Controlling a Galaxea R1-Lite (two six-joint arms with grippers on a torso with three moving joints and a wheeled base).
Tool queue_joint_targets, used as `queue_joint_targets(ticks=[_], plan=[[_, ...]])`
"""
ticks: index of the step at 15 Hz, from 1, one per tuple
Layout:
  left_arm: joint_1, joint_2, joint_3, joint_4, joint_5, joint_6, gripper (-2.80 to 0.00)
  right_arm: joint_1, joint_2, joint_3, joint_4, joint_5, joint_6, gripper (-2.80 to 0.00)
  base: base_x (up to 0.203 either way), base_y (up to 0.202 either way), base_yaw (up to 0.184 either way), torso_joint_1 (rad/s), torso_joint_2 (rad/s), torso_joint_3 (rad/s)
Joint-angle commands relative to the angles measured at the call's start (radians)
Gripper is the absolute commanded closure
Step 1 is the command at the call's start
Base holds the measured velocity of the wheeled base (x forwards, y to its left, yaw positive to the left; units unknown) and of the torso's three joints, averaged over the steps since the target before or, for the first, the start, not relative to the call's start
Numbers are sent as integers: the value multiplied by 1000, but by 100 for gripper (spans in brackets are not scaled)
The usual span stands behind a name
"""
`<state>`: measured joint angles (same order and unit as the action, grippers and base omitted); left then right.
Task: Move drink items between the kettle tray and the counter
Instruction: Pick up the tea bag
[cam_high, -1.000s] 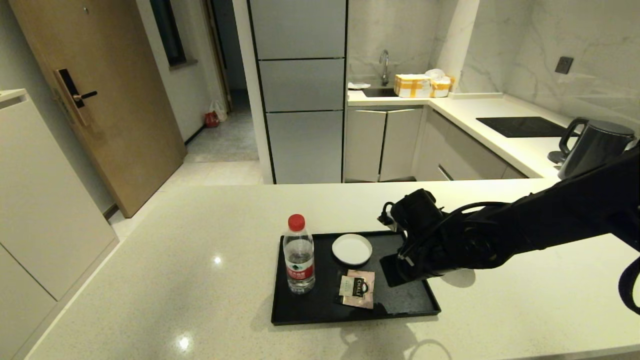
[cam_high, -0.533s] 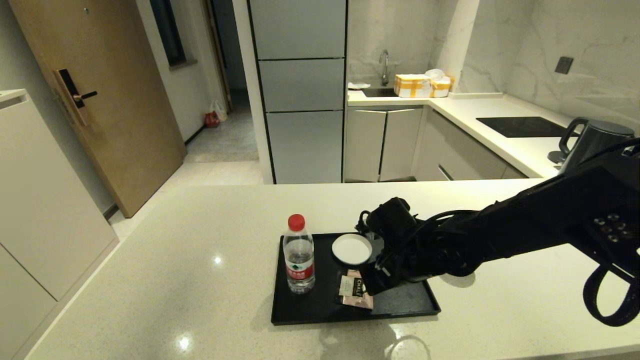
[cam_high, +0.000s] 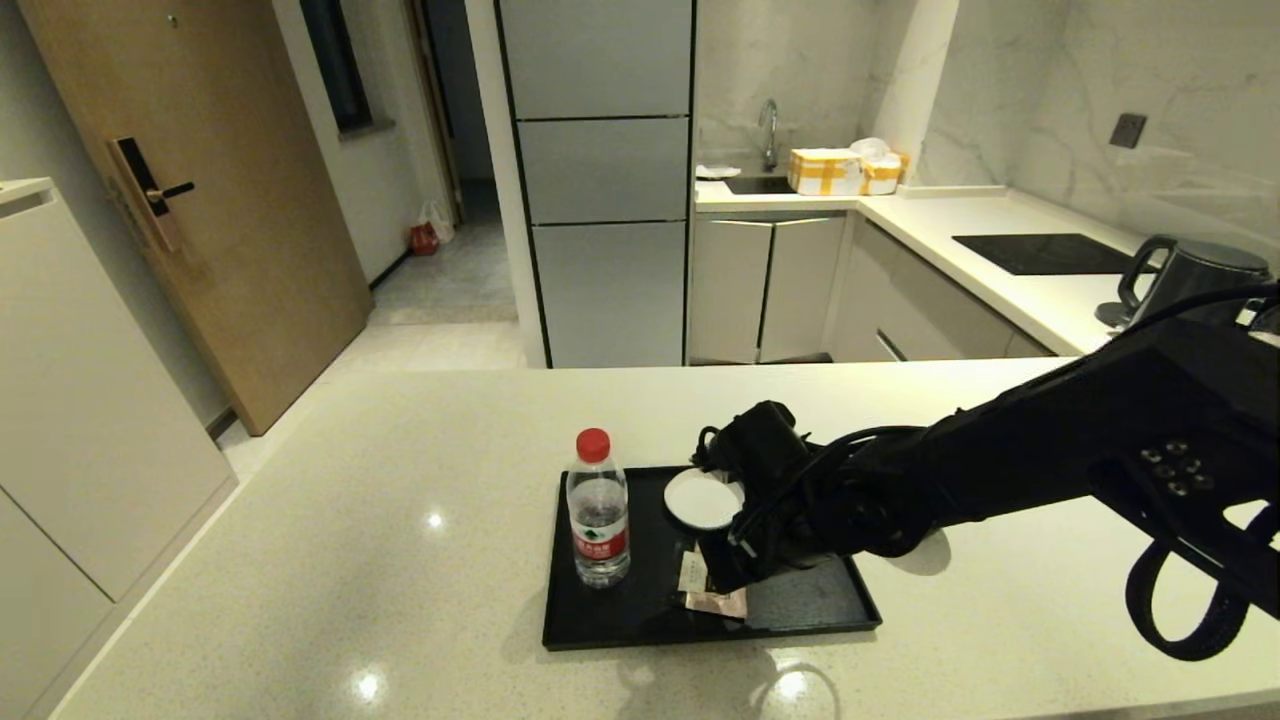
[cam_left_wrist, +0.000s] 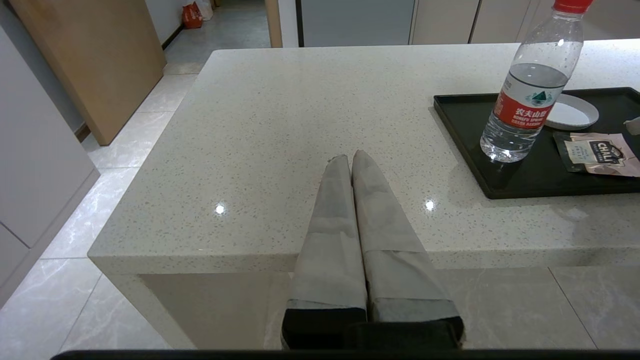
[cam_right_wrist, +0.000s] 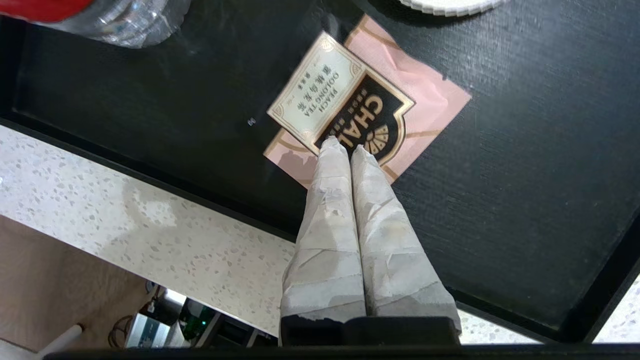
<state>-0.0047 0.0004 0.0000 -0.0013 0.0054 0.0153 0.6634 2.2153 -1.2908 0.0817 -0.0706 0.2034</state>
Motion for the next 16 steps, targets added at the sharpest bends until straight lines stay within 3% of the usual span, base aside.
queue_joint_targets(ticks=[1, 2, 16], plan=[[0, -2, 2, 0, 1, 0, 0, 1, 7, 14, 1, 0, 5, 0, 0, 0, 0, 0, 0, 0], [0, -2, 2, 0, 1, 0, 0, 1, 9, 18, -2, -1, 3, -280, 0, 0, 0, 0, 0, 0], [0, -2, 2, 0, 1, 0, 0, -7, -19, 100, -51, 3, 36, -280, 0, 0, 0, 0, 0, 0]])
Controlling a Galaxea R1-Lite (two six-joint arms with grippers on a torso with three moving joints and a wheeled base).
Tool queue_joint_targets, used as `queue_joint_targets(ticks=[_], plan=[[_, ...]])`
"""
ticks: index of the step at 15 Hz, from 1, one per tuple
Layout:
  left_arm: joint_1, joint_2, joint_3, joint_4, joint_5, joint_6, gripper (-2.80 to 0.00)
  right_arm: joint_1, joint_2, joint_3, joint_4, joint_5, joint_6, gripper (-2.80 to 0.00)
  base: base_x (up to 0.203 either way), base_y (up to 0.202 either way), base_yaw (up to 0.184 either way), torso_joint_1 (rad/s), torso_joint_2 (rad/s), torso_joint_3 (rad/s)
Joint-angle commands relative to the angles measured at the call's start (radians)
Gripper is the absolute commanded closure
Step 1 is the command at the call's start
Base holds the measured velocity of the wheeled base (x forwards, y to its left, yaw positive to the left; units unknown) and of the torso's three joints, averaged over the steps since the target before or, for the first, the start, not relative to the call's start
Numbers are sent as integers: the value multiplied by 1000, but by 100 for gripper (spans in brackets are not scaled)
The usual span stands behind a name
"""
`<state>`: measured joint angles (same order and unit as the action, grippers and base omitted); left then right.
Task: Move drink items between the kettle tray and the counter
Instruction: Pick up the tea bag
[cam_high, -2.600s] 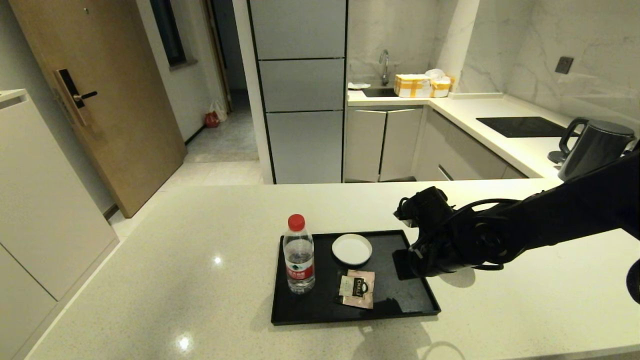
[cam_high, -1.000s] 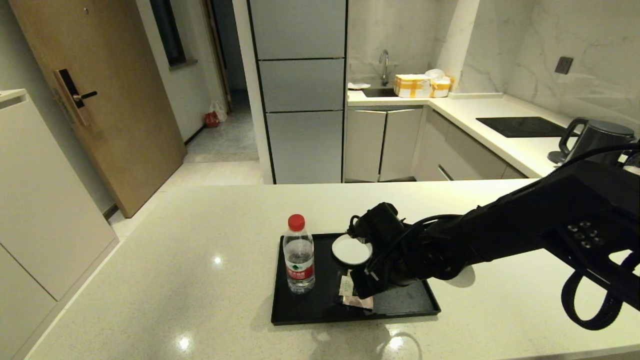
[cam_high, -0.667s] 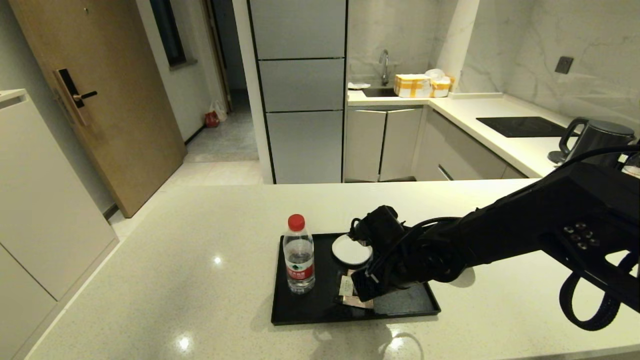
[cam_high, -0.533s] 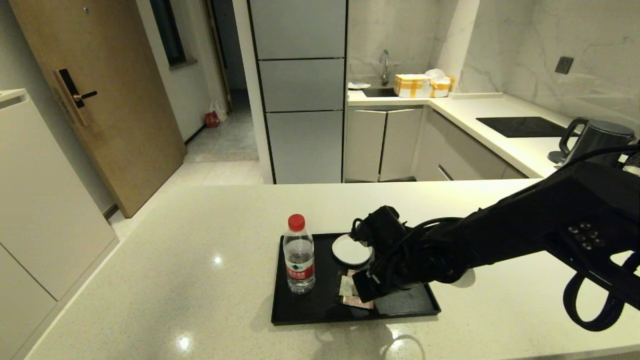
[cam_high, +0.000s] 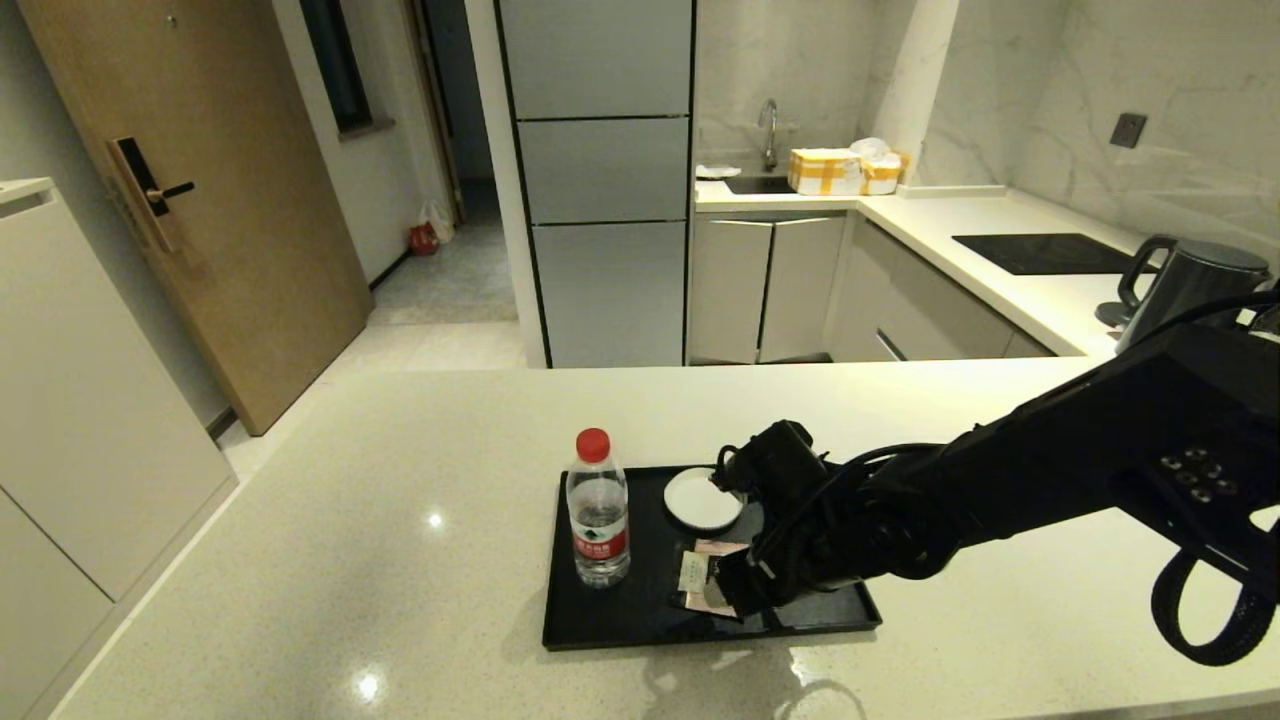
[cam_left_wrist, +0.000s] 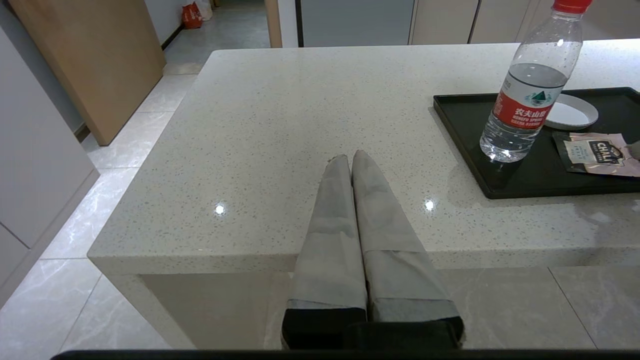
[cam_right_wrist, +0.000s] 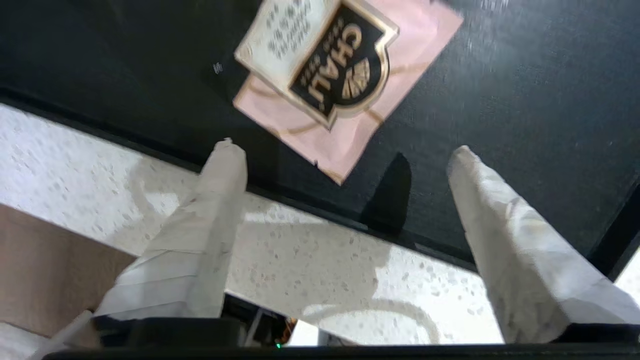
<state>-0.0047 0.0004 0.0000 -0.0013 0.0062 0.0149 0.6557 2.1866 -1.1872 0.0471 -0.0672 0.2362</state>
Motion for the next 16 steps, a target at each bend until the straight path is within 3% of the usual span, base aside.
queue_joint_targets(ticks=[1, 11, 16], plan=[[0, -2, 0, 0, 0, 0, 0, 1, 15, -5, -34, 0, 4, -280, 0, 0, 0, 0, 0, 0], [0, -2, 2, 0, 0, 0, 0, -2, -11, 44, -45, 3, 64, -280, 0, 0, 0, 0, 0, 0], [0, -2, 2, 0, 0, 0, 0, -2, 30, 33, -123, 5, 69, -280, 0, 0, 0, 0, 0, 0]])
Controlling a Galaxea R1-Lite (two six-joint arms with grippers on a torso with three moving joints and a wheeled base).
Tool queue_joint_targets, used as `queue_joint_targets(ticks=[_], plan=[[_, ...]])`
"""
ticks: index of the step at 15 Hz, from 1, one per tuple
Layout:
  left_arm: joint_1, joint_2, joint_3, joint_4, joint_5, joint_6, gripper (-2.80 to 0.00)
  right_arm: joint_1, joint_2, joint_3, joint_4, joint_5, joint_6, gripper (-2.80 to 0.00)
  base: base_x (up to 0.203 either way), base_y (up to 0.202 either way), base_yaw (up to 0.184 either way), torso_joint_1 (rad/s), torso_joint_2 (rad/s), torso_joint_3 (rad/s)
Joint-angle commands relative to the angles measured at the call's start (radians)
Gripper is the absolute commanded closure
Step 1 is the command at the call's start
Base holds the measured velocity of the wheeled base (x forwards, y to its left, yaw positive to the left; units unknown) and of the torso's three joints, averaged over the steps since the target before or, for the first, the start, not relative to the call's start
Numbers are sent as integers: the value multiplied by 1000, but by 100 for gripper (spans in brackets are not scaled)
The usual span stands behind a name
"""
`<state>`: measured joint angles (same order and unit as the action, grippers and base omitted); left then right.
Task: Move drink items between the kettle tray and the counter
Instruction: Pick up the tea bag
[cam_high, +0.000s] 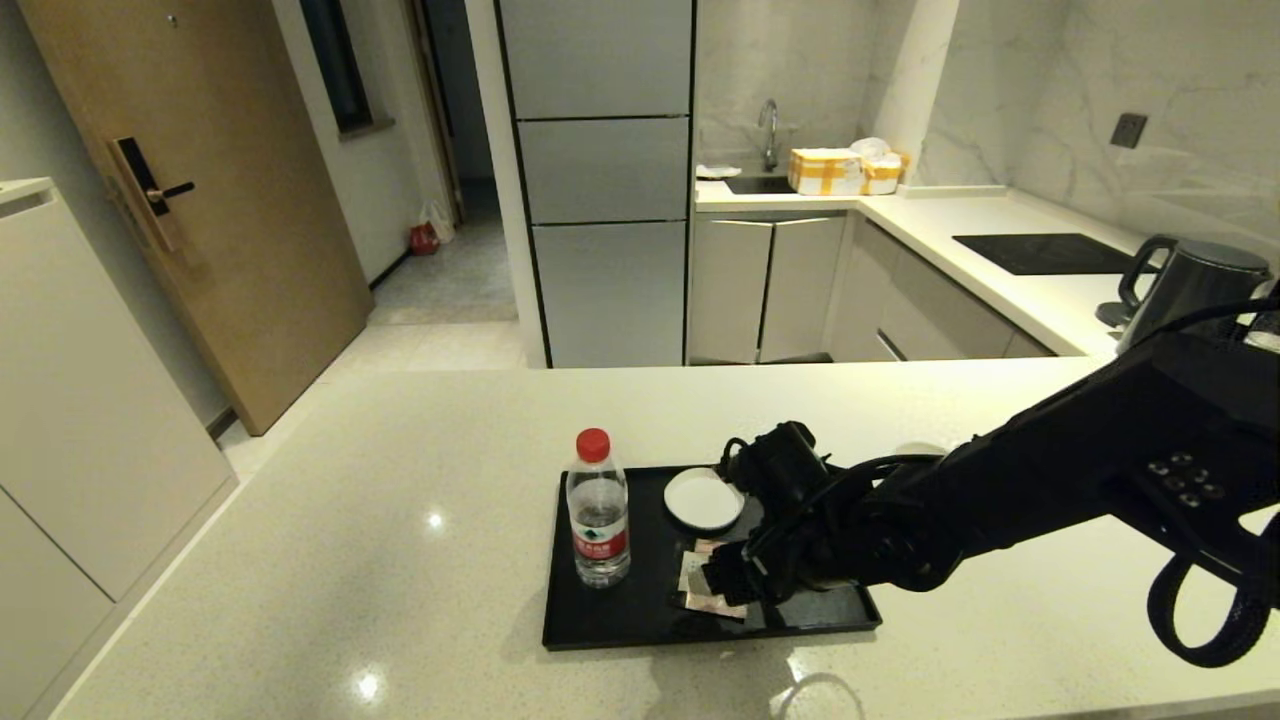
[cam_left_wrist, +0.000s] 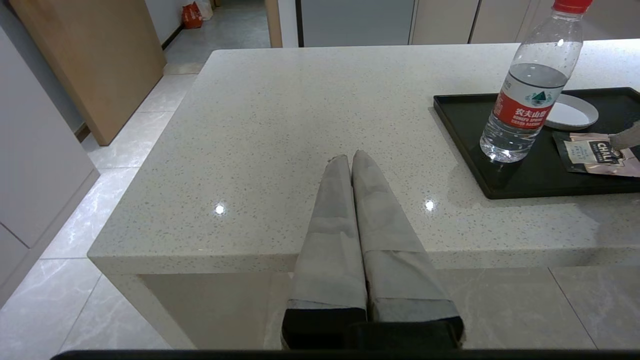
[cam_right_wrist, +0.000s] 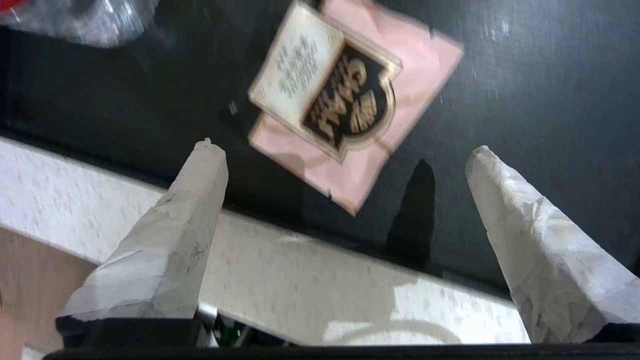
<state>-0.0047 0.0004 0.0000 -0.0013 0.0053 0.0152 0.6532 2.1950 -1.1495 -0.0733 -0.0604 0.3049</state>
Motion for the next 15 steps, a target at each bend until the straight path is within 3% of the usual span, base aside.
queue_joint_targets(ticks=[1, 15], plan=[[0, -2, 2, 0, 1, 0, 0, 2, 25, -9, -3, -1, 3, -280, 0, 0, 0, 0, 0, 0], [0, -2, 2, 0, 1, 0, 0, 16, 98, -81, -49, -13, 17, -280, 0, 0, 0, 0, 0, 0]])
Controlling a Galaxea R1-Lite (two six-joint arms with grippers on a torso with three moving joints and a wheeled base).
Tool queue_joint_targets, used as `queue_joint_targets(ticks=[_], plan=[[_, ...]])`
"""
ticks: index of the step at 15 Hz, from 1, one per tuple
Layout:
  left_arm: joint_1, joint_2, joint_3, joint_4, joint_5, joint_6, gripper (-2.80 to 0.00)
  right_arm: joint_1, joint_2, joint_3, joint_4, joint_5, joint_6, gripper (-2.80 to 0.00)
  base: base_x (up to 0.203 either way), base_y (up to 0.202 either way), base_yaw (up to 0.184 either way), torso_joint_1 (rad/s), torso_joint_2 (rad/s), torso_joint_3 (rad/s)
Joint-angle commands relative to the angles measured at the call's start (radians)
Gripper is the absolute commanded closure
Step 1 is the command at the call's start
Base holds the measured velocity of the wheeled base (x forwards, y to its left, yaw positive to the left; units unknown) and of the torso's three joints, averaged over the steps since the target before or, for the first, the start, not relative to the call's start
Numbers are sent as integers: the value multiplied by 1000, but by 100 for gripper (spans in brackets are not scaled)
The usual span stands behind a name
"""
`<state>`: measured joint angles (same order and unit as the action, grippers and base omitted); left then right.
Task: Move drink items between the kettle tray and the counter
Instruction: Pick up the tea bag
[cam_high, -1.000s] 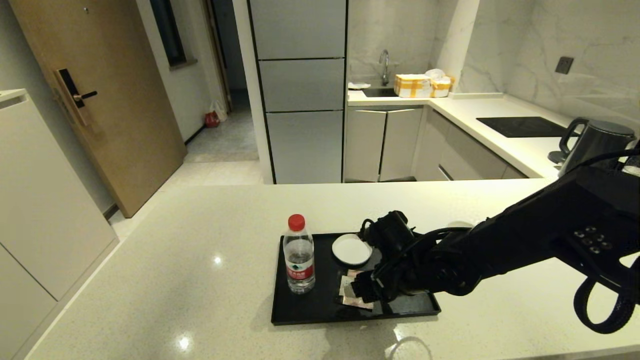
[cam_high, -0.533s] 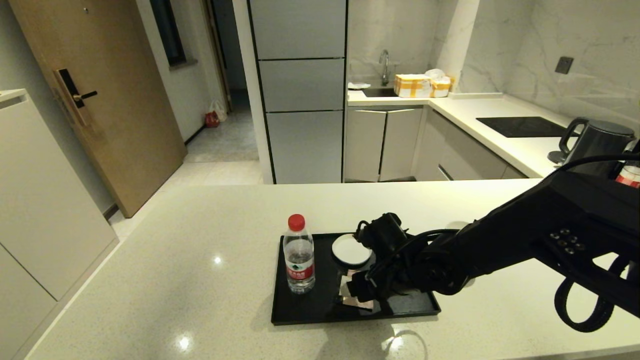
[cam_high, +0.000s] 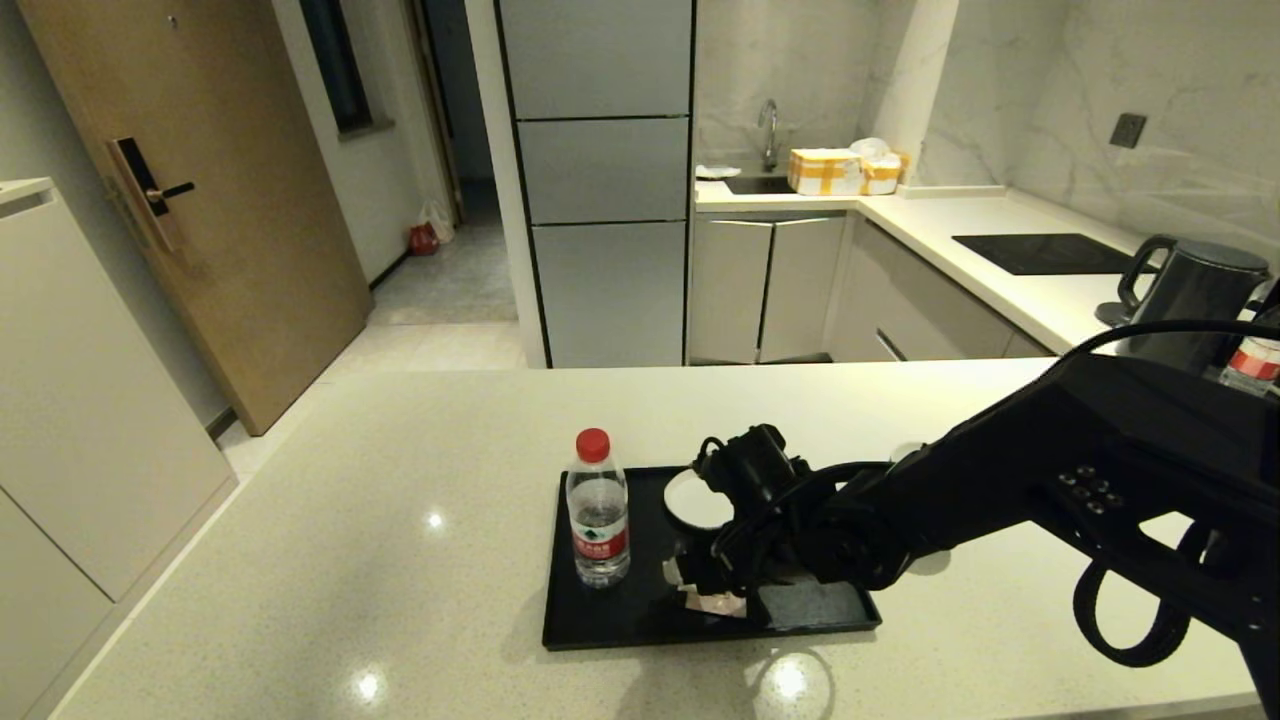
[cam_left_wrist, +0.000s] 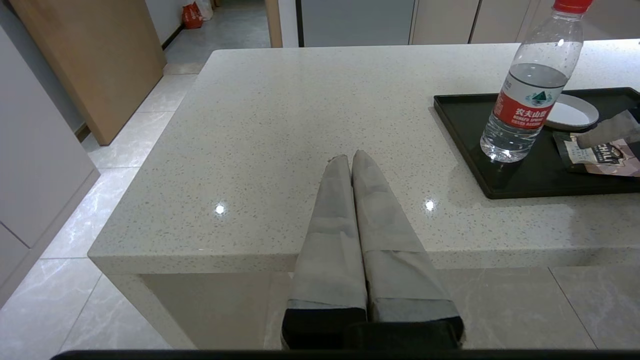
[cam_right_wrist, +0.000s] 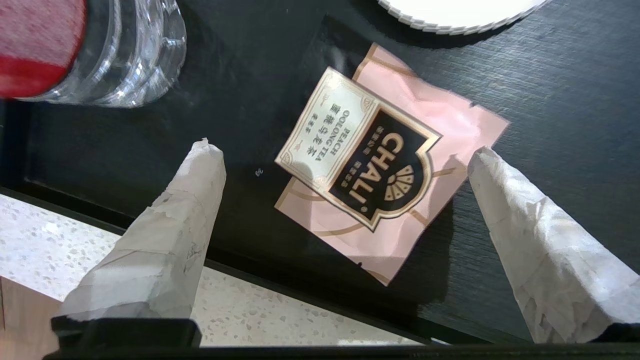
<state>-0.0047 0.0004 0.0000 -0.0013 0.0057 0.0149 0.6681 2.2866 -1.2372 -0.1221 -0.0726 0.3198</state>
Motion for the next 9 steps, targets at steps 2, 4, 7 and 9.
queue_joint_targets(ticks=[2, 4, 7, 9], plan=[[0, -2, 2, 0, 0, 0, 0, 1, -9, 39, -2, -4, 7, -280, 0, 0, 0, 0, 0, 0], [0, -2, 2, 0, 0, 0, 0, 1, -17, 67, -6, -37, 11, -280, 0, 0, 0, 0, 0, 0], [0, -2, 2, 0, 0, 0, 0, 0, -33, 100, -19, -67, 34, -280, 0, 0, 0, 0, 0, 0], [0, -2, 2, 0, 0, 0, 0, 0, -12, 89, -20, -65, 38, -280, 0, 0, 0, 0, 0, 0]])
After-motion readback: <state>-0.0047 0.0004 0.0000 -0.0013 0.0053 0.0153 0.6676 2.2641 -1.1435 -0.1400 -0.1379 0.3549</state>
